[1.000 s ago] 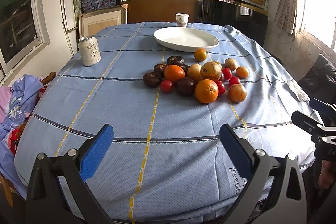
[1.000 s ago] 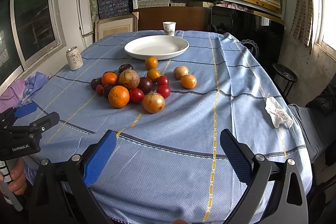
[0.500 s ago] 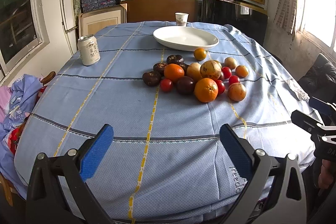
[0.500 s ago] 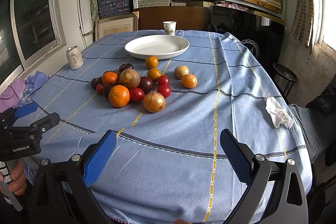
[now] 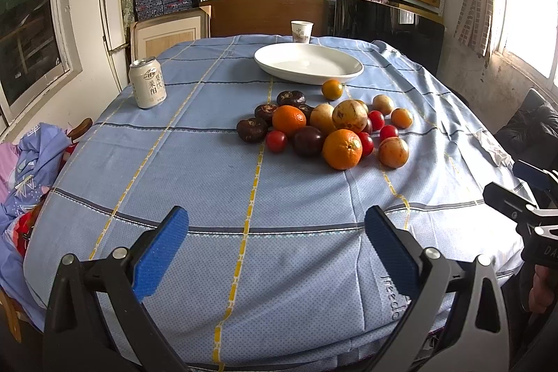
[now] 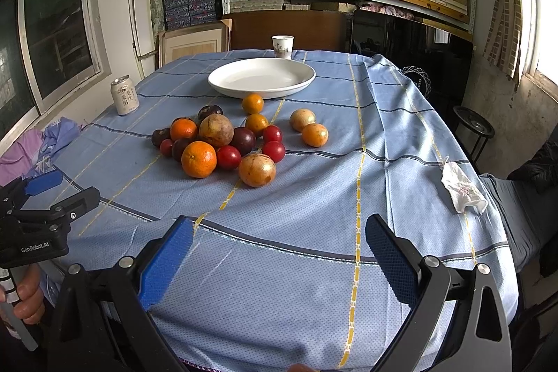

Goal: Organize fruits

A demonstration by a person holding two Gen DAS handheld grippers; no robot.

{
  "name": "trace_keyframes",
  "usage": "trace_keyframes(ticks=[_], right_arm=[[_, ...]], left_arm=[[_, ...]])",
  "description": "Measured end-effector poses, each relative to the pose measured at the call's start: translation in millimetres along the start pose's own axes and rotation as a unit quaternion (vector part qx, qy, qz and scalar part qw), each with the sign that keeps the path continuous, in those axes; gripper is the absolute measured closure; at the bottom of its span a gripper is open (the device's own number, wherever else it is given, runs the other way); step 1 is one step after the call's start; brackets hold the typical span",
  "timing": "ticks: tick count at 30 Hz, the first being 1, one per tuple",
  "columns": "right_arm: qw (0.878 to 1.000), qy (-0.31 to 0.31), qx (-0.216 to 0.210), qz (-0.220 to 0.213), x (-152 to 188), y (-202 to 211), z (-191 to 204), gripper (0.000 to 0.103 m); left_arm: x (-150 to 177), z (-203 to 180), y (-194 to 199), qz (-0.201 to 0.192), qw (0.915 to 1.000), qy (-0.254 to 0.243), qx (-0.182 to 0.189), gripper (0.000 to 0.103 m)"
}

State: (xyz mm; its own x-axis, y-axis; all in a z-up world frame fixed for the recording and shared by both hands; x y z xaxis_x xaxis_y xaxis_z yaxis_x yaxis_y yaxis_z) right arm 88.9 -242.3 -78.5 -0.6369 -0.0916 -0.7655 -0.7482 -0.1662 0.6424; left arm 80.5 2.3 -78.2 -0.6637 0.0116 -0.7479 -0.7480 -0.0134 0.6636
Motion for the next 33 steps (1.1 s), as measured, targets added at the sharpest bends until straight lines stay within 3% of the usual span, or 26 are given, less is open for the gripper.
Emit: trace_keyframes(ticks=[12, 18, 21, 26, 29, 33], right_arm=[[1.0, 0.011, -0.004, -0.001, -0.5, 0.5, 4.5, 0.004], [0.996, 0.001, -0.08, -0.035, -8.0, -5.5, 17.9, 0.004], [0.996, 0.033, -0.086, 0.003, -3.0, -26.1, 27.6, 0.004], [0.996, 0.042, -0.075, 0.003, -19.3, -50.6, 25.1, 0.004], [0.997, 0.055, -0.044, 0.027, -29.3, -75.5, 18.5, 0.017], [0.995, 0.064, -0.045, 0.067, -29.9, -103.8, 16.3, 0.027]], left_arm=[[3.4, -3.2, -2.6, 0.002, 1.0, 0.0, 0.001, 0.004], [4.2, 2.9, -12.6, 0.002, 0.9999, 0.01, 0.004, 0.004], [3.6, 11.1, -24.4, 0.009, 0.9999, 0.013, 0.002, 0.004], [-6.9, 24.6, -41.5, 0.012, 0.9996, 0.025, 0.004, 0.004], [-13.9, 30.0, -49.4, 0.014, 0.9994, 0.029, 0.014, 0.004], [-21.7, 28.6, -59.2, 0.015, 0.9993, 0.017, 0.029, 0.004]])
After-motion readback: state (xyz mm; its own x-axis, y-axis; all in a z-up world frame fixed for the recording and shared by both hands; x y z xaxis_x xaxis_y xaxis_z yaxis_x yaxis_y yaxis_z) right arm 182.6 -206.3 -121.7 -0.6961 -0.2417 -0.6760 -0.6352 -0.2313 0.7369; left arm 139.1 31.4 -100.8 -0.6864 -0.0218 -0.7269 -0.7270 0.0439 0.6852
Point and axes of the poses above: each gripper's, at about its wrist camera, not at the fingertips, and y roughly against the way its jaws point, z to its left, x to its underside, the point moved 10 cm from there along -y, roughly the way its jaws point, and after that the axes turned 1 degree about -x, right-handed, at the moved point
